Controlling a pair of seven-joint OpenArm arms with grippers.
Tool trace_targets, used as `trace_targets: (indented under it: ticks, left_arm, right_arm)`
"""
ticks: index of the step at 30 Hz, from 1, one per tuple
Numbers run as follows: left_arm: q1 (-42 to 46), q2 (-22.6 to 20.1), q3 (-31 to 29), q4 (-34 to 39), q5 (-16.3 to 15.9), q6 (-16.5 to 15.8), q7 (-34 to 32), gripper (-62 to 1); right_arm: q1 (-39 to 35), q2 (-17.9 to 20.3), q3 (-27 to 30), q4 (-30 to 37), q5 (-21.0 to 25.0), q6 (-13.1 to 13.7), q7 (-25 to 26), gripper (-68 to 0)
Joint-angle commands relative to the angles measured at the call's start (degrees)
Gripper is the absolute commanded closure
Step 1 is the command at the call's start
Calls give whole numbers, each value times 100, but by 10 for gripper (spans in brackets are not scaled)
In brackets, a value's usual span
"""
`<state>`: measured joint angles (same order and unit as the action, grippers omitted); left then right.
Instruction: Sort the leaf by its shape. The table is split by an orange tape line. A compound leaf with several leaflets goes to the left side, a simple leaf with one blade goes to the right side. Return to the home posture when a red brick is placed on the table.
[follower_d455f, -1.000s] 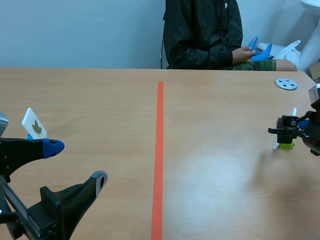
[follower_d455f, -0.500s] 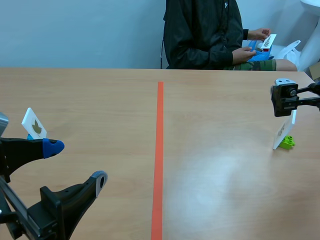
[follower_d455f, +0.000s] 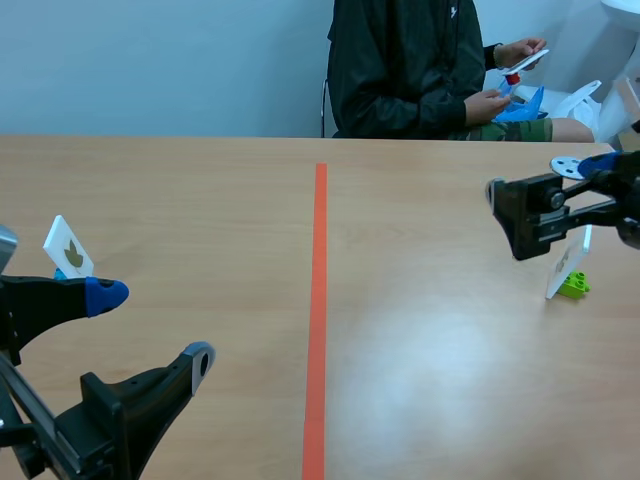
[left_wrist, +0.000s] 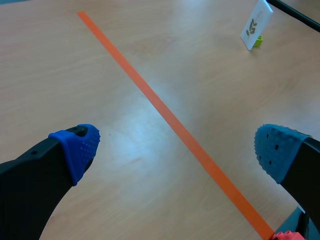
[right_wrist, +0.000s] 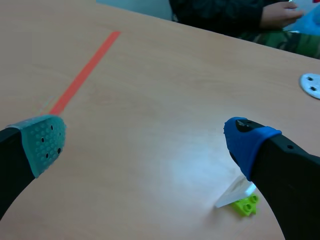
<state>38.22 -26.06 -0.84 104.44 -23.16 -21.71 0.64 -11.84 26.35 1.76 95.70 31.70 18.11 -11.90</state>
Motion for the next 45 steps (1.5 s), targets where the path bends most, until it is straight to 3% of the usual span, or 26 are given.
trace_targets:
  ticks: [1,8,13,20,45]
  left_arm:
    - [-31,-31,-42,13,-55,-33,-79,-623]
    - [-31,-31,-42,13,-55,-33,-81,-623]
    - [-31,-31,-42,13,-57,-33,-83,-623]
    - [-31,-31,-42,13,-59,-33,-98,-623]
    - [-31,-33,-42,15,-61,-35,-79,-623]
  right_arm:
    - [-179,81,33,184,138,74,81,-679]
    - [-1167,76,31,1314,240,549,31,-679]
    - [-1738,76,9,1858,238,693,-90,-679]
    - [-2120,-35,4,1897,225,706,-83,-679]
    - [-2135,-129,4,1895,85,699,-85,-679]
